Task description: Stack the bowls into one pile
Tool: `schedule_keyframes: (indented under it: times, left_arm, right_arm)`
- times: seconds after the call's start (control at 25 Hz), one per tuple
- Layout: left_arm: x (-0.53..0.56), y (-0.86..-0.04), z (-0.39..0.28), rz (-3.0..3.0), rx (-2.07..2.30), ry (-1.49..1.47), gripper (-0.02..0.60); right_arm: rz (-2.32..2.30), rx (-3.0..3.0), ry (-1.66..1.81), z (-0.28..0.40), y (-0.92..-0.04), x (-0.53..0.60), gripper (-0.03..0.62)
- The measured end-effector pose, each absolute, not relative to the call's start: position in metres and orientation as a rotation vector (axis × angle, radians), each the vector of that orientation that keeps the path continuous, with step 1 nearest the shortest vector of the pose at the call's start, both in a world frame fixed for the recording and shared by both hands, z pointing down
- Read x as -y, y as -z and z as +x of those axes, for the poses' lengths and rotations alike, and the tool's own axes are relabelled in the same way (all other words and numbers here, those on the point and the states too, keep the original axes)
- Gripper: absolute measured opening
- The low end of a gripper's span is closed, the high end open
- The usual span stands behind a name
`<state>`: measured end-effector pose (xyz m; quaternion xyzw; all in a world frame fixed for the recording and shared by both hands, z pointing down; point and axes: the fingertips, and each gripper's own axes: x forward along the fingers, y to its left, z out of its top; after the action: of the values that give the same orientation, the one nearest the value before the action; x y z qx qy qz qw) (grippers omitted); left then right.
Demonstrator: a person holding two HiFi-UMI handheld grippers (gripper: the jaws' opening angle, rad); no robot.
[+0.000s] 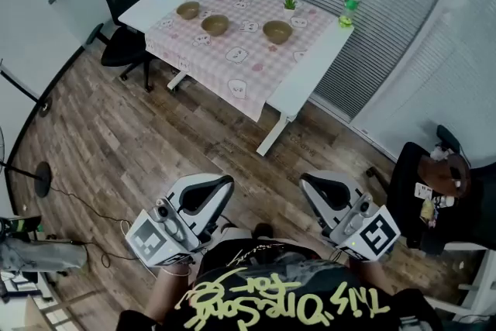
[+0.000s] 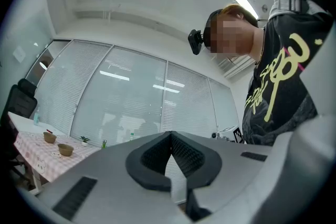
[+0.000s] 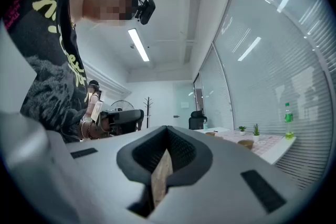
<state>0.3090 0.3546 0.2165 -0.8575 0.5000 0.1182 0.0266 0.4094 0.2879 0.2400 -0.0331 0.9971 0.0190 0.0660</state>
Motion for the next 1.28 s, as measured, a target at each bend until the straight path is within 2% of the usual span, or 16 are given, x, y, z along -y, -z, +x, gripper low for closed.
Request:
schedule_keyframes:
  times: [0.12,0.16,0.2,0.24,0.28,0.32,0.4,0.48,0.64,1.28]
  left_arm:
    - [-0.354,-0.217,0.308,-2.624,-1.580,-0.349,0.014]
    - [-0.354,-0.217,0.307,-2.613,-1.599,-0.344,0.040]
    - [-0.353,-0.217,0.306,-2.599,-1.623,-0.333,0.097]
    - [-0.352,-0.216,0.303,-2.577,-1.651,-0.313,0.180]
    - [-0.352,-0.215,0.299,-2.548,-1.681,-0.291,0.247]
    - [-0.351,-0.214,0.296,-2.519,-1.708,-0.276,0.296]
    - [-0.352,-0.214,0.290,-2.493,-1.747,-0.285,0.356]
    - [-0.354,-0.215,0.285,-2.491,-1.772,-0.323,0.408]
    - [-0.358,-0.214,0.278,-2.468,-1.798,-0.343,0.425]
    - [-0.364,-0.224,0.283,-2.488,-1.836,-0.315,0.425]
  right_arm:
    - [-0.118,-2.986,-0.004,0.410,-0.239,-0.287,0.003]
    - [-0.134,-2.974,-0.002,0.410,-0.237,-0.286,0.006]
    - [-0.159,-2.961,-0.015,0.410,-0.235,-0.285,0.010]
    - [-0.194,-2.945,-0.038,0.410,-0.232,-0.282,0.043]
    - [-0.237,-2.927,-0.064,0.410,-0.229,-0.279,0.102]
    - [-0.288,-2.912,-0.080,0.411,-0.228,-0.275,0.152]
    - [-0.384,-2.904,-0.059,0.414,-0.229,-0.268,0.285]
    - [-0.432,-2.900,-0.045,0.414,-0.230,-0.266,0.316]
    - [-0.420,-2.908,-0.031,0.408,-0.232,-0.269,0.319]
    - [-0.247,-2.948,0.005,0.392,-0.242,-0.276,0.319]
